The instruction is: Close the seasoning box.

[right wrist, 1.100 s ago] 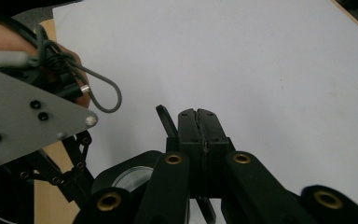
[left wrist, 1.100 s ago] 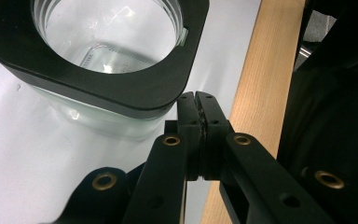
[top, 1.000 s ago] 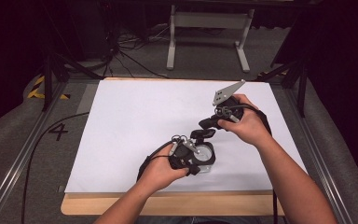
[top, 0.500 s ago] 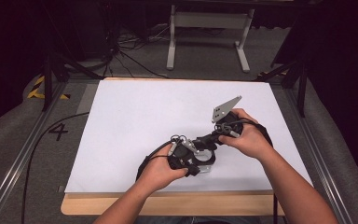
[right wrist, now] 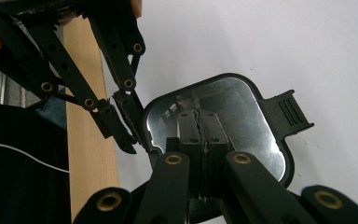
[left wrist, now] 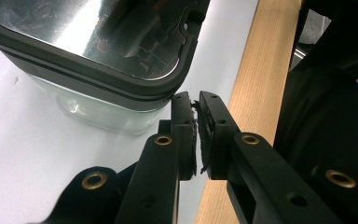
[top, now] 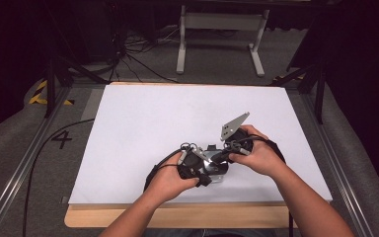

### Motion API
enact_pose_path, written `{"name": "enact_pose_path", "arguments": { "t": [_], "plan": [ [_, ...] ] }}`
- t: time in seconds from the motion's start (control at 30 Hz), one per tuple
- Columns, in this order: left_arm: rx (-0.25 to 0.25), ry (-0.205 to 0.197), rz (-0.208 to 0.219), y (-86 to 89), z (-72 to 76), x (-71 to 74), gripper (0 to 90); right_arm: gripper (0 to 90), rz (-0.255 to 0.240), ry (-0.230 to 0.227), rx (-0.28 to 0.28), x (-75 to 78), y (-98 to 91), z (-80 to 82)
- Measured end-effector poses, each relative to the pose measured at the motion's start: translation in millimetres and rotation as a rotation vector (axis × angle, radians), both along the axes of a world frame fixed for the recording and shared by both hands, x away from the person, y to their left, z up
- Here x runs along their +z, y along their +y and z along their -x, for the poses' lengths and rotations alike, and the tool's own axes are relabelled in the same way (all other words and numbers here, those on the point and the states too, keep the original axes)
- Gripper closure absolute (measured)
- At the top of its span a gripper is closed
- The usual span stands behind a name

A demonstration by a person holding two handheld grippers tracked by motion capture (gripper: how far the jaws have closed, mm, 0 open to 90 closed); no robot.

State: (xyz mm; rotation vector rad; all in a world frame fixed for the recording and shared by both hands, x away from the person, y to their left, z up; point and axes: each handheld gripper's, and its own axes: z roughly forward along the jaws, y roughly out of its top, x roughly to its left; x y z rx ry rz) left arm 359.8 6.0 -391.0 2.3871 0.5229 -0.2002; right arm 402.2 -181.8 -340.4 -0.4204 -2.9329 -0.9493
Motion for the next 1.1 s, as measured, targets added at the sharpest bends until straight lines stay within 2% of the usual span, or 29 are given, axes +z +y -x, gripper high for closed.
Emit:
{"name": "enact_pose_path", "arguments": {
  "t": [0.23, 0.37, 0.4, 0.43, 0.5, 0.53, 0.57, 0.63, 0.67, 0.7, 0.73, 0.8, 0.83, 0.87, 0.9, 0.97, 1.0, 1.1],
  "plan": [
    [-0.002, 0.002, -0.015, -4.2, 1.8, -2.1, 84.7, 90.0, -0.001, -0.021, -0.014, -0.6, 0.3, 3.8],
    [-0.002, 0.008, -0.002, -1.6, 1.9, -0.2, 84.0, 90.0, -0.001, -0.019, -0.011, 0.1, -0.3, 3.8],
    [-0.005, 0.011, -0.004, 1.4, 1.7, 2.4, 82.8, 90.0, -0.021, -0.02, -0.016, 1.9, -1.7, 3.8],
    [-0.005, 0.011, -0.004, 1.4, 1.7, 2.4, 81.1, 90.0, -0.021, -0.02, -0.016, 1.9, -1.7, 3.8],
    [-0.016, 0.04, -0.012, 6.4, 2.0, 6.8, 78.9, 90.0, -0.053, -0.04, -0.028, 6.4, -4.3, 4.1],
    [0.002, 0.032, -0.003, 12.7, 1.9, 11.8, 77.9, 88.8, -0.088, -0.072, -0.056, 13.2, -8.0, 5.1],
    [0.002, 0.032, -0.003, 12.7, 1.9, 11.8, 77.0, 88.8, -0.088, -0.072, -0.056, 13.2, -8.0, 5.1],
    [0.013, 0.014, 0.004, 20.6, -0.2, 17.6, 75.9, 83.3, -0.121, -0.093, -0.09, 20.5, -13.2, 6.2],
    [0.032, 0.0, 0.021, 28.4, -2.0, 22.0, 74.5, 79.6, -0.145, -0.109, -0.122, 26.4, -19.2, 6.0],
    [0.032, 0.0, 0.021, 28.4, -2.0, 22.0, 74.1, 76.5, -0.154, -0.113, -0.136, 29.2, -22.9, 5.7],
    [0.068, -0.013, 0.039, 40.5, -4.5, 27.3, 73.6, 75.7, -0.164, -0.122, -0.162, 32.6, -27.9, 5.6],
    [0.082, -0.015, 0.043, 44.8, -5.0, 28.8, 73.1, 75.0, -0.174, -0.13, -0.179, 34.9, -32.4, 5.3],
    [0.106, -0.024, 0.052, 52.1, -6.4, 30.8, 72.7, 73.3, -0.18, -0.136, -0.188, 36.3, -35.9, 4.9],
    [0.149, -0.029, 0.062, 64.0, -7.8, 33.2, 72.0, 70.2, -0.198, -0.149, -0.229, 39.6, -46.5, 4.1],
    [0.149, -0.029, 0.062, 64.0, -7.8, 33.2, 71.8, 70.2, -0.198, -0.149, -0.229, 39.6, -46.5, 4.1],
    [0.2, -0.052, 0.065, 75.5, -9.1, 35.1, 71.2, 67.1, -0.213, -0.159, -0.263, 41.2, -56.9, 2.6],
    [0.222, -0.063, 0.055, 81.4, -10.1, 36.4, 70.4, 63.2, -0.234, -0.163, -0.303, 41.1, -67.4, 0.7],
    [0.299, -0.079, 0.049, 101.8, -14.0, 35.2, 70.5, 58.2, -0.257, -0.172, -0.366, 39.0, -82.5, -3.1]
  ]
}}
